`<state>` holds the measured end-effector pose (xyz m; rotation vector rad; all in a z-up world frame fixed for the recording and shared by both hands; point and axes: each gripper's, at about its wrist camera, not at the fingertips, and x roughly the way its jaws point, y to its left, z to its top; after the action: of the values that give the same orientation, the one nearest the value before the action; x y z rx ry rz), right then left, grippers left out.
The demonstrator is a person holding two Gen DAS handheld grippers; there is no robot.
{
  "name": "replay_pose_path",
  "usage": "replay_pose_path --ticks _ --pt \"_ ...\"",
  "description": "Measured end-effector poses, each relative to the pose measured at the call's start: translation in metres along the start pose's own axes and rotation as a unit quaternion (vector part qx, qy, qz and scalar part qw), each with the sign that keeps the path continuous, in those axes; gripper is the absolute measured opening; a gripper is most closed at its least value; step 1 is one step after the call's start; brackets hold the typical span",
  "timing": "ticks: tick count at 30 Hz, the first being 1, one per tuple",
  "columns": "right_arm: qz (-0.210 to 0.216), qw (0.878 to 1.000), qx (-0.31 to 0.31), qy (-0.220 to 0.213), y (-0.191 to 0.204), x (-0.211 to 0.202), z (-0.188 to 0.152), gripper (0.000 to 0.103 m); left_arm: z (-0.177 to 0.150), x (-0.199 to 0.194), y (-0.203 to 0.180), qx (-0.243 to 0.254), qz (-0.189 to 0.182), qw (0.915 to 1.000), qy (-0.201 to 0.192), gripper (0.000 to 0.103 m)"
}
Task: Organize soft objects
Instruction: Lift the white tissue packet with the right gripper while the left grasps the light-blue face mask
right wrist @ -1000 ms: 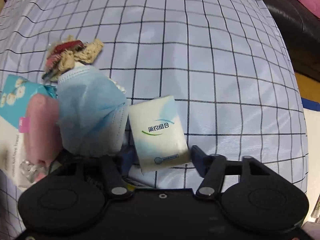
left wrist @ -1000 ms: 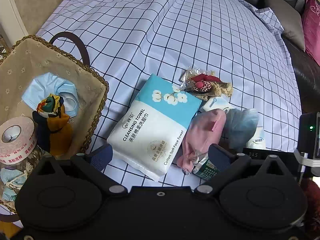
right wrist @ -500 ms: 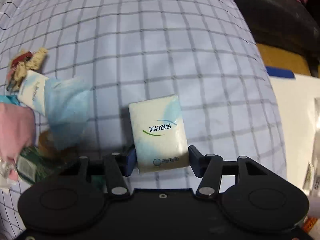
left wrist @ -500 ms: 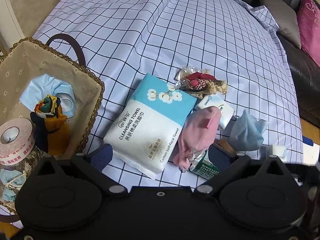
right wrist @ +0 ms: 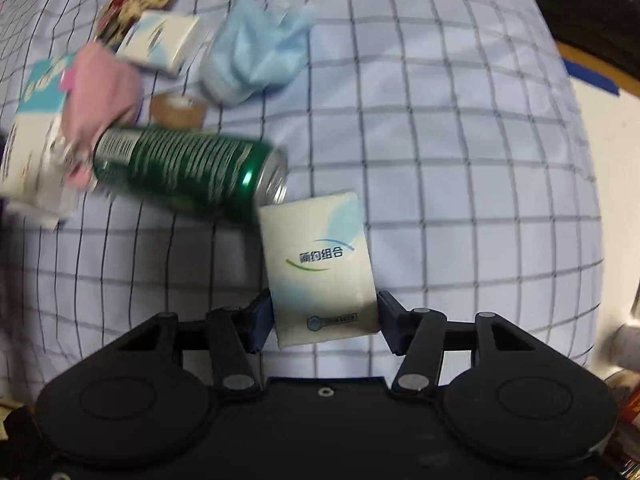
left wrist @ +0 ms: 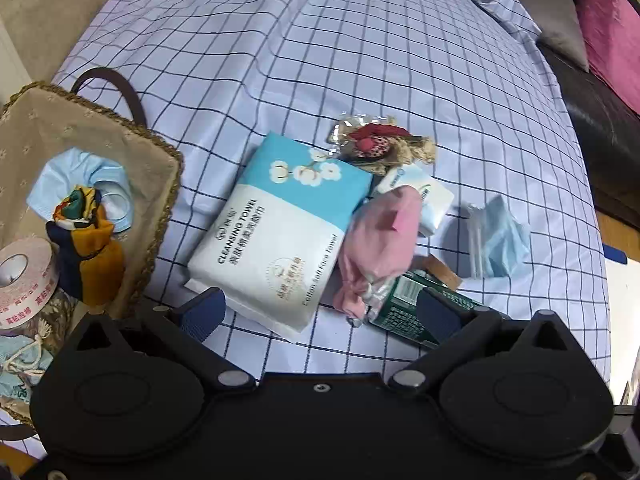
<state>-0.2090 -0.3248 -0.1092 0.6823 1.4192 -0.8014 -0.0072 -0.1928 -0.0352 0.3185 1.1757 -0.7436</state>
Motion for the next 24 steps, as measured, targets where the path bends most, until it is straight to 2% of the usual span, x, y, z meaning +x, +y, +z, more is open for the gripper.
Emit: replay_pose_path --ticks 8,14,19,24 --pt "-0.019 1.0 -0.013 -0.003 0.003 0.024 -0.01 0.053 -0.005 -0.001 -0.016 0.029 -0.01 0.9994 -0.017 0.099" --pt "-0.025 0.999 -0.027 -0.018 0.009 0.027 -0.017 0.054 -0.007 0.001 -0.035 0.053 -0.011 0.998 -0.032 0.099" --pt "-0.027 0.998 -0.049 -0.029 0.016 0.027 -0.024 0.054 -0.004 0.007 -0.067 0.081 0.016 0.9957 -0.043 0.099" --pt "-0.016 0.998 -0.05 -0.031 0.012 0.023 -0.028 0.054 0.018 0.02 -0.11 0.097 0.01 0.9946 -0.034 0.099"
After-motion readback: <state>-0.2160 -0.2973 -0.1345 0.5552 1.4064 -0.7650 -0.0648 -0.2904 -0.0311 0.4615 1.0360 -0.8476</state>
